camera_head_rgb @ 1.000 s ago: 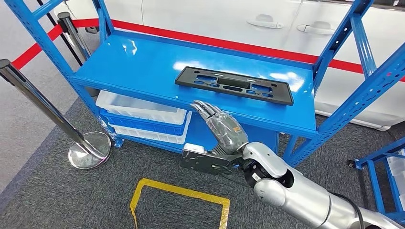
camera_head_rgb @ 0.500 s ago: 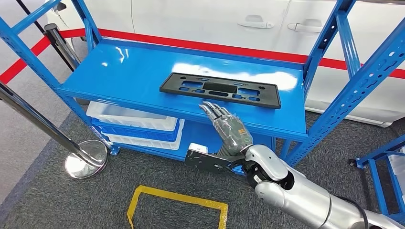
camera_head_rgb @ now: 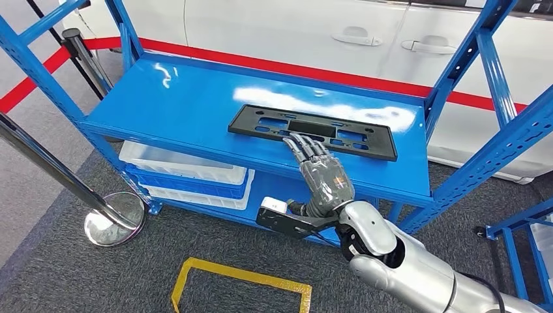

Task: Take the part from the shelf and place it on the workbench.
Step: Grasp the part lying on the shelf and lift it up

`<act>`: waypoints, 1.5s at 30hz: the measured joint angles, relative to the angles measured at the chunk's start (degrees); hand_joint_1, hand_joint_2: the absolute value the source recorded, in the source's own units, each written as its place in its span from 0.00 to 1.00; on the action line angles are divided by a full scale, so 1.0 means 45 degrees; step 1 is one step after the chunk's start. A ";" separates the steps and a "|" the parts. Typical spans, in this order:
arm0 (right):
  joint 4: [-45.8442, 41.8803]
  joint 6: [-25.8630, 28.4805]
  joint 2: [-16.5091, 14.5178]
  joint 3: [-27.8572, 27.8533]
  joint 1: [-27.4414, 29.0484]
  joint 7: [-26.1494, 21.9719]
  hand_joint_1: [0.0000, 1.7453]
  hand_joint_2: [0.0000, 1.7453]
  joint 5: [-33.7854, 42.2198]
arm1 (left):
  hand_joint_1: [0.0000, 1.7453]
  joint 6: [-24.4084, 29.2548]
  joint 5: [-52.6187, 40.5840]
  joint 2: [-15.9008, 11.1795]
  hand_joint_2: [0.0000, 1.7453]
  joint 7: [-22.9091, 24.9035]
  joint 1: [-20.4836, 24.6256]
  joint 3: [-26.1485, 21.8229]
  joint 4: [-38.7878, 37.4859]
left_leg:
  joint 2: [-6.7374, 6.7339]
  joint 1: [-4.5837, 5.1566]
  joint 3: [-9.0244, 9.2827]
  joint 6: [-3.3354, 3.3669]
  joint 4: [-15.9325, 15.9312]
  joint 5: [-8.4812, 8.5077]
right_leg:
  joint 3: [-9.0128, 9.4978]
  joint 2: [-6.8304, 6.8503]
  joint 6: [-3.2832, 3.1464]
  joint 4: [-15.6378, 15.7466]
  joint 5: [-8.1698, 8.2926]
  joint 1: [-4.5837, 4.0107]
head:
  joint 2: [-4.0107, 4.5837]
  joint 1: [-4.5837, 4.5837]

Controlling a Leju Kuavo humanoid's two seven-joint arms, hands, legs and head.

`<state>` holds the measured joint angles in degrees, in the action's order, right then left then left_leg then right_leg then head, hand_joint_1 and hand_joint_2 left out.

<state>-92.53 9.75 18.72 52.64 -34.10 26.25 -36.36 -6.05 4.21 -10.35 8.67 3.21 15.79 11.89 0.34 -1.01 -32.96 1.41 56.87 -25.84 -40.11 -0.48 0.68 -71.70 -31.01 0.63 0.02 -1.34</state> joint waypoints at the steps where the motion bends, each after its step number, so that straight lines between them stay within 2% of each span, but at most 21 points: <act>1: -0.0039 0.0000 0.0040 -0.0033 0.0078 0.0114 0.00 1.00 -0.0414 | 0.00 0.0000 0.0011 0.0002 0.00 0.0032 -0.0016 0.0001 0.0000 | 0.0009 -0.0014 0.0088 -0.0046 0.0052 -0.0104 | 0.0286 0.0019 -0.0005 0.0814 0.0586 0.0013 | 0.0000 0.0000; 3: -0.0117 0.0012 0.0090 -0.0114 0.0201 0.0295 0.00 1.00 -0.1157 | 0.00 0.0000 0.0051 0.0005 0.00 0.0082 -0.0025 0.0006 -0.0002 | 0.0010 0.0015 0.0178 -0.0179 0.0173 -0.0295 | 0.0879 0.0041 -0.0071 0.2194 0.1215 -0.0012 | 0.0000 -0.0004; 8: -0.0165 0.0130 0.0168 -0.0420 0.0651 0.0709 0.00 1.00 -0.2481 | 0.00 0.0012 0.0134 0.0010 0.00 0.0099 0.0016 0.0018 -0.0005 | -0.0007 0.0000 0.0170 -0.0505 0.0345 -0.0562 | 0.1192 0.0005 -0.0383 0.2690 0.1106 -0.0030 | 0.0000 -0.0072; 10: -0.0157 0.0241 0.0211 -0.0588 0.0798 0.0877 0.00 1.00 -0.3040 | 0.00 0.0028 0.0142 0.0012 0.00 0.0093 0.0017 0.0025 -0.0005 | -0.0018 -0.0015 -0.0314 -0.0600 0.1371 -0.1096 | 0.1296 0.0003 -0.0501 0.2753 0.1077 0.0009 | 0.0000 -0.0133; 12: -0.0121 0.0494 0.0236 -0.0776 0.1040 0.0953 0.00 1.00 -0.3547 | 0.00 0.0051 0.0145 0.0015 0.00 0.0090 0.0012 0.0048 -0.0005 | -0.0018 -0.0015 -0.1244 -0.0653 0.3042 -0.1691 | 0.1353 0.0003 -0.0582 0.2758 0.1017 -0.0029 | 0.0000 -0.0175; 14: -0.0059 0.0852 0.0244 -0.0989 0.1336 0.0951 0.00 1.00 -0.3873 | 0.00 0.0079 0.0147 0.0017 0.00 0.0087 -0.0007 0.0081 -0.0005 | -0.0018 -0.0009 -0.1770 -0.0626 0.3696 -0.1571 | 0.1436 -0.0007 -0.0620 0.2757 0.0940 -0.0083 | 0.0000 -0.0176; 15: -0.0022 0.1036 0.0248 -0.1125 0.1458 0.0943 0.00 1.00 -0.3987 | 0.00 0.0090 0.0147 0.0018 0.00 0.0087 -0.0018 0.0101 -0.0005 | -0.0018 0.0001 -0.1690 -0.0571 0.3314 -0.1156 | 0.1505 -0.0019 -0.0625 0.2756 0.0893 -0.0108 | 0.0000 -0.0177; 17: 0.0057 0.1364 0.0250 -0.1430 0.1615 0.0928 0.00 1.00 -0.4179 | 0.00 0.0098 0.0146 0.0012 0.00 0.0091 -0.0028 0.0151 -0.0007 | -0.0015 0.0068 -0.1055 -0.0384 0.1726 -0.0167 | 0.1662 -0.0044 -0.0600 0.2760 0.0780 -0.0146 | 0.0000 -0.0169; 18: 0.0099 0.1494 0.0251 -0.1573 0.1658 0.0923 0.00 1.00 -0.4265 | 0.00 0.0098 0.0144 0.0007 0.00 0.0092 -0.0019 0.0177 -0.0010 | -0.0013 0.0122 -0.0743 -0.0291 0.1021 0.0112 | 0.1703 -0.0053 -0.0571 0.2754 0.0731 -0.0164 | 0.0000 -0.0164; 21: 0.0276 0.1725 0.0251 -0.1865 0.1790 0.0900 0.00 1.00 -0.4560 | 0.00 0.0074 0.0135 -0.0004 0.00 0.0084 0.0030 0.0250 -0.0015 | -0.0006 0.0243 -0.0437 -0.0153 0.0296 0.0110 | 0.1682 -0.0051 -0.0404 0.2791 0.0692 -0.0150 | 0.0000 -0.0172; 24: 0.0539 0.1769 0.0244 -0.2057 0.1849 0.0874 0.00 1.00 -0.4763 | 0.00 -0.0027 0.0108 0.0001 0.00 0.0021 0.0034 0.0314 -0.0015 | -0.0034 0.0133 -0.0224 -0.0034 -0.0039 0.0166 | 0.1542 -0.0018 -0.0208 0.2438 0.0415 -0.0140 | 0.0000 -0.0160; 27: 0.1019 0.1823 0.0234 -0.2181 0.1883 0.0796 0.00 1.00 -0.4831 | 0.00 -0.0125 0.0077 0.0011 0.00 -0.0084 0.0038 0.0413 -0.0015 | -0.0036 0.0103 -0.0083 0.0083 -0.0144 0.0139 | 0.0460 0.0000 -0.0056 0.0369 -0.0472 -0.0070 | 0.0000 -0.0126; 28: 0.1208 0.1840 0.0229 -0.2197 0.1913 0.0751 0.00 1.00 -0.4844 | 0.00 -0.0151 0.0058 0.0017 0.00 -0.0111 0.0041 0.0451 -0.0015 | -0.0021 0.0100 -0.0064 0.0092 -0.0131 0.0107 | 0.0080 0.0003 -0.0010 -0.0223 -0.0592 -0.0032 | 0.0000 -0.0118; 30: 0.1584 0.1870 0.0193 -0.2201 0.1932 0.0637 0.00 1.00 -0.4875 | 0.00 -0.0193 0.0017 0.0032 0.00 -0.0135 0.0039 0.0525 -0.0015 | 0.0009 0.0076 0.0002 0.0054 -0.0068 0.0007 | -0.0081 0.0019 0.0063 -0.0148 -0.0114 0.0044 | 0.0000 -0.0110; 32: 0.1965 0.1874 0.0107 -0.2201 0.1872 0.0538 0.00 1.00 -0.4901 | 0.00 -0.0221 -0.0017 0.0041 0.00 -0.0139 0.0033 0.0584 -0.0015 | 0.0027 0.0036 0.0080 -0.0056 0.0059 -0.0157 | 0.0490 0.0046 0.0088 0.1261 0.0814 0.0097 | 0.0000 -0.0112; 33: 0.2152 0.1860 0.0040 -0.2199 0.1814 0.0487 0.00 1.00 -0.4909 | 0.00 -0.0228 -0.0030 0.0044 0.00 -0.0140 0.0043 0.0603 -0.0015 | 0.0030 0.0038 0.0080 -0.0132 0.0157 -0.0241 | 0.0801 0.0049 0.0065 0.1939 0.1071 0.0091 | 0.0000 -0.0102; 35: 0.2509 0.1811 -0.0118 -0.2189 0.1676 0.0384 0.00 1.00 -0.4914 | 0.00 -0.0237 -0.0051 0.0042 0.00 -0.0160 0.0072 0.0634 -0.0015 | 0.0038 0.0054 0.0006 -0.0292 0.0248 -0.0314 | 0.1047 0.0027 -0.0071 0.2462 0.1067 0.0028 | 0.0000 -0.0093; 39: 0.3285 0.1746 -0.0531 -0.2155 0.1385 0.0110 0.00 1.00 -0.4893 | 0.00 -0.0264 -0.0108 0.0045 0.00 -0.0283 0.0116 0.0686 -0.0015 | 0.0015 0.0032 -0.0118 -0.0548 0.0556 -0.0537 | 0.1156 0.0015 -0.0391 0.2637 0.1043 0.0053 | 0.0000 -0.0110; 41: 0.3780 0.1751 -0.0755 -0.2131 0.1208 -0.0030 0.00 1.00 -0.4860 | 0.00 -0.0278 -0.0109 0.0049 0.00 -0.0343 0.0123 0.0703 -0.0015 | -0.0009 0.0022 -0.0727 -0.0640 0.1760 -0.1111 | 0.1232 0.0040 -0.0497 0.2678 0.1022 0.0056 | 0.0000 -0.0131; 43: 0.4354 0.1776 -0.0997 -0.2040 0.1098 -0.0171 0.00 1.00 -0.4822 | 0.00 -0.0291 -0.0101 0.0047 0.00 -0.0361 0.0123 0.0770 -0.0015 | -0.0009 0.0022 -0.1619 -0.0677 0.3264 -0.1591 | 0.1246 0.0050 -0.0563 0.2673 0.0986 0.0003 | 0.0000 -0.0137; 45: 0.4900 0.1845 -0.1212 -0.1899 0.1063 -0.0283 0.00 1.00 -0.4756 | 0.00 -0.0302 -0.0087 0.0047 0.00 -0.0368 0.0113 0.0839 -0.0015 | -0.0009 0.0035 -0.1883 -0.0622 0.3416 -0.1270 | 0.1292 0.0047 -0.0601 0.2667 0.0940 -0.0062 | 0.0000 -0.0140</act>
<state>-70.48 18.05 13.26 44.09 -29.32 24.97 -57.76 -7.41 3.82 -10.14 7.01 3.72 19.57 11.82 0.30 -0.85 -41.43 -1.39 72.24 -31.56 -34.30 -0.27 -2.02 -59.70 -26.78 0.35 0.02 -1.97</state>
